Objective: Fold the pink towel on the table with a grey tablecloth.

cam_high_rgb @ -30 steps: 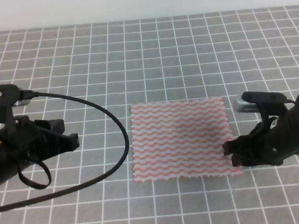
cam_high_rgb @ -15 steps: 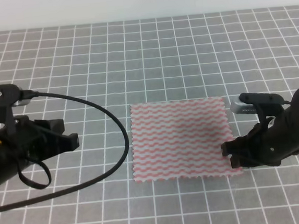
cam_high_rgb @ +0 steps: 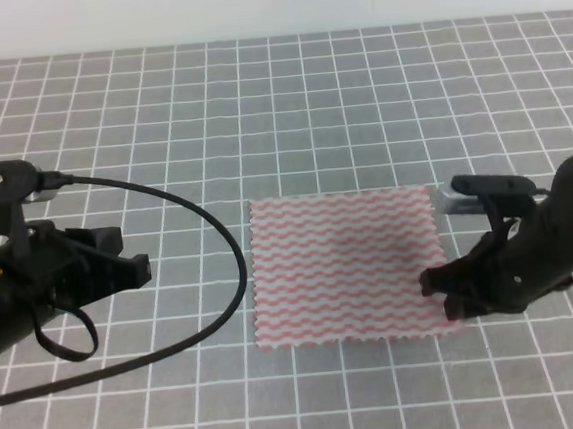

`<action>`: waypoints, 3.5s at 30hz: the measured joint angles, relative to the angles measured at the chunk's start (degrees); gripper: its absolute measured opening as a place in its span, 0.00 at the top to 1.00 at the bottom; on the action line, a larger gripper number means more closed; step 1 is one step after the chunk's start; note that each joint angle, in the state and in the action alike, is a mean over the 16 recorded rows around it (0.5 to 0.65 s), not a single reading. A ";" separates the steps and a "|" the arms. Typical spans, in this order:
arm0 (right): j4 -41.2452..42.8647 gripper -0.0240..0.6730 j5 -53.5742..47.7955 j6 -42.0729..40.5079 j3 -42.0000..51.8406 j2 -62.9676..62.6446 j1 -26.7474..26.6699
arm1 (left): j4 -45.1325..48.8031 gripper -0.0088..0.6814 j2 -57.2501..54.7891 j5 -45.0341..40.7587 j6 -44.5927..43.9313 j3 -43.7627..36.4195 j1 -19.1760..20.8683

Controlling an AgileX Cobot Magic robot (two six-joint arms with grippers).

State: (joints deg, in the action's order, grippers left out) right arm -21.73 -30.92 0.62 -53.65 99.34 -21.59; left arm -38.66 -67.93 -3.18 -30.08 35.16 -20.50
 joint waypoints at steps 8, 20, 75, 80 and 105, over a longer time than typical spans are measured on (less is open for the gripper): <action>0.06 0.88 -0.89 -0.62 -1.24 0.12 -0.01 | 0.04 0.99 0.14 0.10 -0.36 -0.01 -0.02; 0.11 0.98 -1.35 -0.84 -2.80 0.05 -0.03 | 0.14 0.99 0.14 -0.15 -10.34 -0.01 -0.02; 0.10 0.99 -0.01 -2.25 -10.92 0.05 -0.03 | 10.75 0.43 -21.84 -18.48 -40.61 13.22 -18.39; 0.11 0.99 0.48 -2.25 -10.97 0.05 -0.02 | 10.73 0.43 -22.61 -18.67 -40.58 13.23 -18.38; 0.12 0.99 2.11 -2.25 -10.98 0.05 1.09 | 10.67 0.43 -27.08 -8.45 -40.55 13.25 -18.38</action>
State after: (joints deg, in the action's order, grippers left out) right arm -21.60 -28.82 -1.63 -64.64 99.38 -20.50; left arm -27.99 -95.02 -11.63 -70.62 48.41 -38.88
